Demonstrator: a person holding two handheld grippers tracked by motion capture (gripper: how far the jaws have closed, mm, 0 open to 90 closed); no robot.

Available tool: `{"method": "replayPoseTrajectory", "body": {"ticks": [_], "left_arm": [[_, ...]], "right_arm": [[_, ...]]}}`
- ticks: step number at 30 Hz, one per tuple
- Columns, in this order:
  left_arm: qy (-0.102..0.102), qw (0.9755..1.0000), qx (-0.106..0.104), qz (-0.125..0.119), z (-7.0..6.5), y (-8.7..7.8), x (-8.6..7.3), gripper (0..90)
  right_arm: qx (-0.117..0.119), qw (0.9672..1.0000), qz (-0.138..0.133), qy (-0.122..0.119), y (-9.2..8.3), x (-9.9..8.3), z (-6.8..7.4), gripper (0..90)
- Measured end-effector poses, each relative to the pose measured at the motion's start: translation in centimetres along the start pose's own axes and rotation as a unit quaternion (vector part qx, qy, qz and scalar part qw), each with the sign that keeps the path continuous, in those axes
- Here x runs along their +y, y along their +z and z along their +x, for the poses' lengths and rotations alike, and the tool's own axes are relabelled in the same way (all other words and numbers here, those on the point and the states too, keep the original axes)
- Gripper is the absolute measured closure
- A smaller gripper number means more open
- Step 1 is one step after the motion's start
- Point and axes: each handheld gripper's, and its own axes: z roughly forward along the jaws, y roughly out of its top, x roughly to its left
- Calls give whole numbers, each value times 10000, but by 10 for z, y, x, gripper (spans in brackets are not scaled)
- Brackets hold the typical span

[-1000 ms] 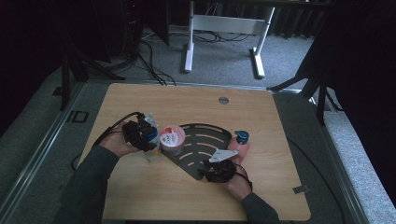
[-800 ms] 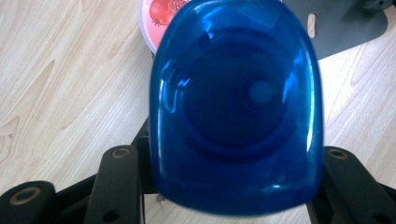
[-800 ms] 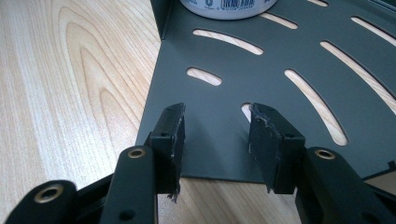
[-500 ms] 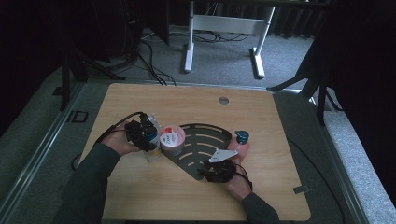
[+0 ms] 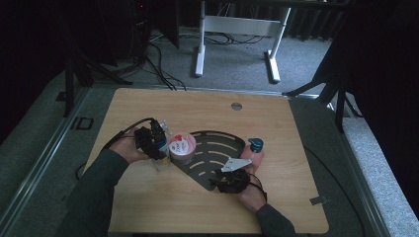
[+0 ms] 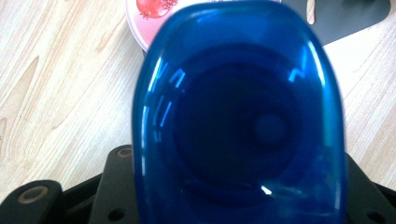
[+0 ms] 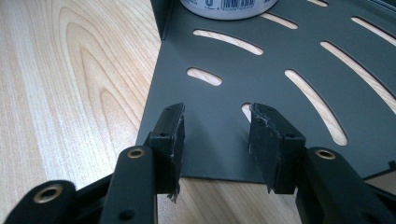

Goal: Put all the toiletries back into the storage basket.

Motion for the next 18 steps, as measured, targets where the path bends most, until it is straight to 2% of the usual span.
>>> {"method": "replayPoseTrajectory", "body": {"ticks": [18], "left_arm": [[43,9999,-77,132,3,0,3,524]], "right_arm": [[4,10000,-3,2,0,0,0,551]]}}
